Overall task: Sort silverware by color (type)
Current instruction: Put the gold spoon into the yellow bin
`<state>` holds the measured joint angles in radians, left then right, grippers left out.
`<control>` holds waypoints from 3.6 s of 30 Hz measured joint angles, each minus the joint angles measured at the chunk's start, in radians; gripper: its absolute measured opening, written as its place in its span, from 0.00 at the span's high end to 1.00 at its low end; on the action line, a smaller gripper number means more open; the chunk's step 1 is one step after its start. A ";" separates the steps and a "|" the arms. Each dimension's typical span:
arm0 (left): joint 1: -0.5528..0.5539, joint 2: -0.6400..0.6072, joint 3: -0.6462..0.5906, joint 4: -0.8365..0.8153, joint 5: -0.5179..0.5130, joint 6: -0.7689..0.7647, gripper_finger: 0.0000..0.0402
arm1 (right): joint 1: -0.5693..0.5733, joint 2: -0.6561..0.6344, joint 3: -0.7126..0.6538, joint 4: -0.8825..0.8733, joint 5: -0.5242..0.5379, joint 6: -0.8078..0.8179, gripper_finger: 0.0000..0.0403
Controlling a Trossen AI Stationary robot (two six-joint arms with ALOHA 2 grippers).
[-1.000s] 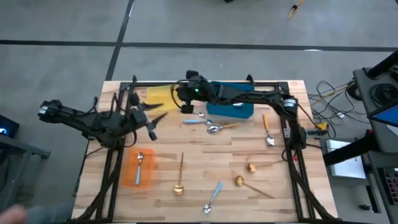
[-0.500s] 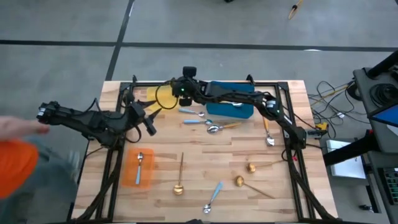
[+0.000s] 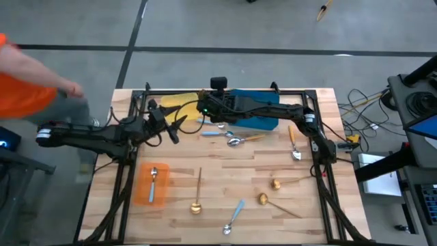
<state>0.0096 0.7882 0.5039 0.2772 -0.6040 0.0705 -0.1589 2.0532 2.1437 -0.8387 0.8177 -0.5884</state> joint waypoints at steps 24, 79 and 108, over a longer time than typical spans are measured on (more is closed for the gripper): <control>0.035 0.438 0.030 0.648 0.014 0.061 0.46 | 0.118 -0.045 -0.006 -0.047 0.144 0.026 0.97; 0.061 0.437 0.045 0.583 -0.080 -0.118 0.99 | 0.165 -0.057 -0.006 -0.044 0.072 0.125 0.65; 0.665 0.222 0.044 -0.135 0.445 -0.390 0.99 | 0.135 -0.462 -0.380 -0.017 -0.497 0.422 0.72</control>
<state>0.6745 1.0101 0.5477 0.1420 -0.1590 -0.3199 -0.0241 1.5908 1.7639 -0.8553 0.3210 -0.1668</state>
